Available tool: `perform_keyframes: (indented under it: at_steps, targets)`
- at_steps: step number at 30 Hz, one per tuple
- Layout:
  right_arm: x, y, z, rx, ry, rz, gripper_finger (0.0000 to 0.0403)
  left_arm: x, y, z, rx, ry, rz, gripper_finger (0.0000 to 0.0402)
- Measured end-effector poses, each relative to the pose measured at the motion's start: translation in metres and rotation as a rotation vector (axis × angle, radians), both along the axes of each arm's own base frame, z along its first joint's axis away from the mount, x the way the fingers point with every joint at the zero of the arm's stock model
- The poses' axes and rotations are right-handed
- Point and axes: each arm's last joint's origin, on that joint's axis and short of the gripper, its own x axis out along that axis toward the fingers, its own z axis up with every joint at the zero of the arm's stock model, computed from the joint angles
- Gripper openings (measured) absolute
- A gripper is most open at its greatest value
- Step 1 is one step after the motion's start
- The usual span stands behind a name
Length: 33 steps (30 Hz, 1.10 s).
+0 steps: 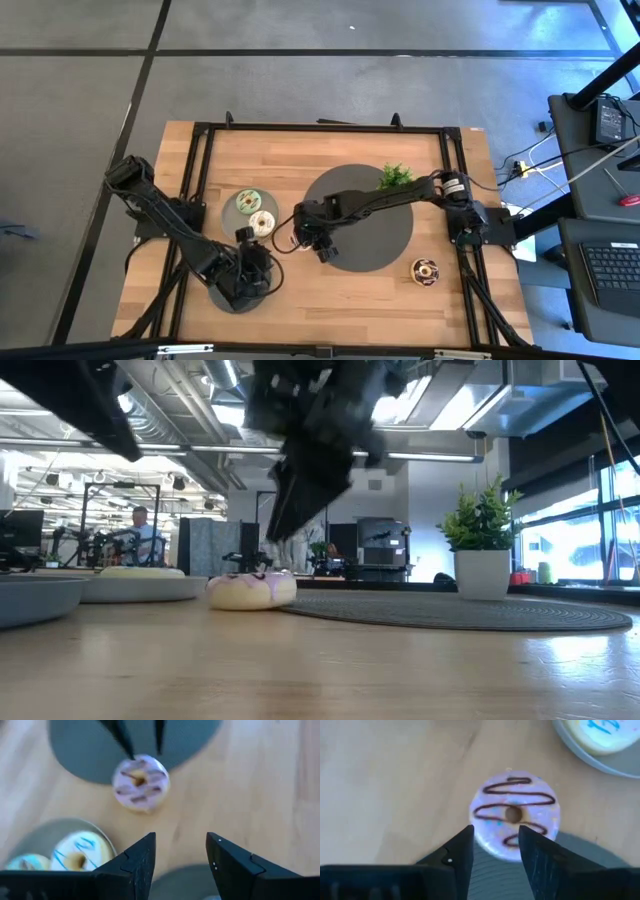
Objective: Pick & Place donuts
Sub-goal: Put the big purple donut on the light gray plate
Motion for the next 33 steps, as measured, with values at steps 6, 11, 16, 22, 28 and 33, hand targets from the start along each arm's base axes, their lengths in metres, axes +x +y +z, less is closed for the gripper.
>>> perform_keyframes:
  at_steps: [6,11,16,22,28,33]
  targets:
    - [-0.03,0.0,0.012,0.135,0.049,0.01,0.0156,0.004,0.004,0.001,0.029,-0.024,0.02,0.0171]
    - [-0.072,-0.01,0.023,0.071,-0.041,-0.145,0.0156,0.008,0.009,0.001,0.072,-0.03,0.022,0.0167]
    - [-0.12,-0.016,0.046,0.025,-0.237,-0.283,0.0156,0.019,0.022,0.003,0.092,-0.085,0.099,0.017]
    - [-0.174,-0.022,0.051,0.008,-0.39,-0.382,0.0156,0.035,0.046,0.001,-0.023,-0.009,0.159,0.0169]
    - [-0.206,-0.029,0.048,-0.028,-0.494,-0.442,0.0156,0.062,0.076,0.001,-0.047,-0.039,0.163,0.0169]
    - [-0.216,-0.031,0.048,-0.032,-0.518,-0.454,0.0156,0.086,0.091,-0.008,-0.074,-0.029,0.035,0.0168]
